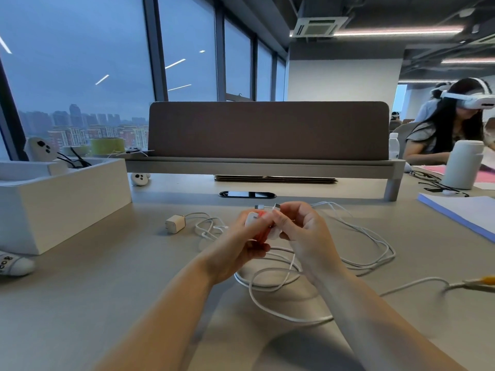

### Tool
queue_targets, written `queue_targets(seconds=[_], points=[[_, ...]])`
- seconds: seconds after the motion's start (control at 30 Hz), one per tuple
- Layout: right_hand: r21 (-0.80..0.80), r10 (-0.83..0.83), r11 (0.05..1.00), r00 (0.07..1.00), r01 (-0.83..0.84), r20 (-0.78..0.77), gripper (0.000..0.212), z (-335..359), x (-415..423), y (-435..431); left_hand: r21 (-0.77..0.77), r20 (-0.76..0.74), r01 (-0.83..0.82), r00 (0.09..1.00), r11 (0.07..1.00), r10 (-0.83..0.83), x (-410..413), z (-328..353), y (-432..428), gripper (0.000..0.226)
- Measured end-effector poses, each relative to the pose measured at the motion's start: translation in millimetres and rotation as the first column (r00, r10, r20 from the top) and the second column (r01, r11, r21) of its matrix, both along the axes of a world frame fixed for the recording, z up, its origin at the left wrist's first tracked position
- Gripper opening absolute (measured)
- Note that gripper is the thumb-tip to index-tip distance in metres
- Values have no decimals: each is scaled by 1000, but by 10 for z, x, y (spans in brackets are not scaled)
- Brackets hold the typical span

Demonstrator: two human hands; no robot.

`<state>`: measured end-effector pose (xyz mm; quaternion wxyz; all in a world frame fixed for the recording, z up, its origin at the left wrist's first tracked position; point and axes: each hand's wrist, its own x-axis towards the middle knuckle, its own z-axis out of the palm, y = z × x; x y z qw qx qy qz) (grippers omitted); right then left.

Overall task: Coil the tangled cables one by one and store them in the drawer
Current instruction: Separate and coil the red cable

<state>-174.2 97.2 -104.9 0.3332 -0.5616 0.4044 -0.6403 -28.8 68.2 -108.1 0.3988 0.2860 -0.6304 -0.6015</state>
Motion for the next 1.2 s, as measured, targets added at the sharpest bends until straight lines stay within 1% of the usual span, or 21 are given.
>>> queue_targets(seconds=[0.07,0.13,0.2,0.3,0.4,0.5,0.67,0.83,0.93,1.0,1.13,1.2], points=[[40,26,999,997,-29,77,14,20,-29,-9,-85,90,22,996,996,-14,8,-10,24,61],[78,40,995,985,-54,171,13,37,-49,-18,-173,171,-40,983,984,70,5,-17,36,64],[100,57,992,974,-81,219,14,44,-63,-25,-241,194,-82,972,967,130,-2,-28,20,60],[90,44,994,976,-65,215,14,48,-61,-16,-296,196,-104,966,950,167,-8,-38,13,50],[71,25,997,973,-42,229,14,62,-59,-14,-337,213,-98,961,936,177,-11,-61,-15,50],[89,25,995,972,-47,236,13,68,-68,-30,-392,228,-126,946,911,229,-22,-81,-43,46],[123,75,986,956,-113,283,15,96,-78,-36,-414,202,-160,944,896,262,-58,-96,-11,47],[127,161,967,915,-222,370,18,139,-105,-19,-429,158,-185,949,884,275,-95,-128,-4,47],[122,191,957,889,-263,415,18,147,-116,-9,-467,146,-194,946,863,291,-104,-137,9,36],[124,192,954,875,-272,445,15,146,-115,-14,-464,147,-206,941,862,304,-108,-121,24,30],[154,174,951,878,-266,445,9,152,-118,-19,-453,160,-192,943,871,291,-53,-77,13,41],[162,171,951,887,-261,428,8,160,-121,-5,-424,202,-134,950,896,237,-11,-65,19,47]])
